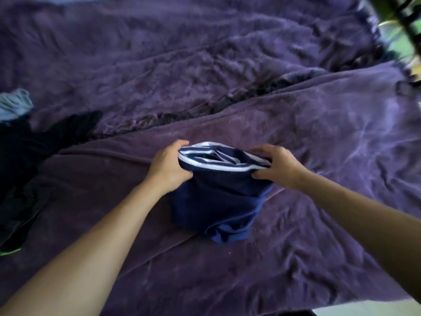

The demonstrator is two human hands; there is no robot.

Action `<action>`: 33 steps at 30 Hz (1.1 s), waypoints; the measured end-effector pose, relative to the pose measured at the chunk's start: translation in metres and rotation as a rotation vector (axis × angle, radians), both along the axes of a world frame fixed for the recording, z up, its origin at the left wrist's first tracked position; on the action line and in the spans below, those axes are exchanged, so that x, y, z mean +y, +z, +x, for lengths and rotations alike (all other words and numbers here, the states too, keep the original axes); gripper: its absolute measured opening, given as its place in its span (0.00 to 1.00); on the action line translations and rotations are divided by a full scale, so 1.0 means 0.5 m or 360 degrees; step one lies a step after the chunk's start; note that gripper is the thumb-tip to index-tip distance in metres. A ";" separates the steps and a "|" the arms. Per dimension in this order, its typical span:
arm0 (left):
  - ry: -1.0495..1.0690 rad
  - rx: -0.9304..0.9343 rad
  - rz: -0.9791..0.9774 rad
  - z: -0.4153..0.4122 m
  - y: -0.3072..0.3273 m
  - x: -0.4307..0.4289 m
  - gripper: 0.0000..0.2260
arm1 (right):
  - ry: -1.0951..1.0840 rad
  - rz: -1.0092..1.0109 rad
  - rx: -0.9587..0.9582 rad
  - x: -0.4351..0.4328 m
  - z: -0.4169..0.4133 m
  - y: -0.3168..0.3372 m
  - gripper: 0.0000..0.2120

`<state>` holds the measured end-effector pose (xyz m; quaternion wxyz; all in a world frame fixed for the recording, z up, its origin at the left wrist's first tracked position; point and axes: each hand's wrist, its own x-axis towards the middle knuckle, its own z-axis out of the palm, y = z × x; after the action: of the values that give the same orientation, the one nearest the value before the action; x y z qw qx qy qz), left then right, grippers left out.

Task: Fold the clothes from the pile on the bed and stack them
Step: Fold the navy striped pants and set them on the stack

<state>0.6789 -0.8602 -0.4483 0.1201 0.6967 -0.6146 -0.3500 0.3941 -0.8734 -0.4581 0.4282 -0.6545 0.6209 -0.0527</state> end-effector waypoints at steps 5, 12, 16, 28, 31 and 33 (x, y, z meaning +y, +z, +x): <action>-0.0263 0.0002 -0.0061 -0.191 0.125 0.019 0.20 | 0.0236 -0.0166 0.0339 0.074 -0.192 0.109 0.12; -0.0251 0.0264 0.0013 -0.514 0.229 0.059 0.12 | 0.0214 -0.0388 0.0571 0.106 -0.522 0.240 0.10; -0.0243 0.0429 0.0091 -0.732 0.266 0.097 0.10 | 0.0229 -0.0359 0.0722 0.118 -0.731 0.319 0.09; -0.0062 0.0302 0.0465 -1.082 0.092 0.138 0.11 | 0.0219 0.0144 0.1073 0.071 -0.999 0.197 0.12; -0.0204 -0.0185 0.0247 -1.120 0.001 0.139 0.16 | 0.0127 0.0051 0.1200 0.069 -1.001 0.080 0.15; -0.0208 -0.0276 0.0090 -1.140 -0.053 0.122 0.22 | 0.0106 -0.0106 0.1222 0.050 -1.008 0.019 0.17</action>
<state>0.1086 -0.7991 -0.4746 0.0235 0.6859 -0.6567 -0.3127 -0.1100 -0.8486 -0.4488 0.1445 -0.6599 0.7124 0.1900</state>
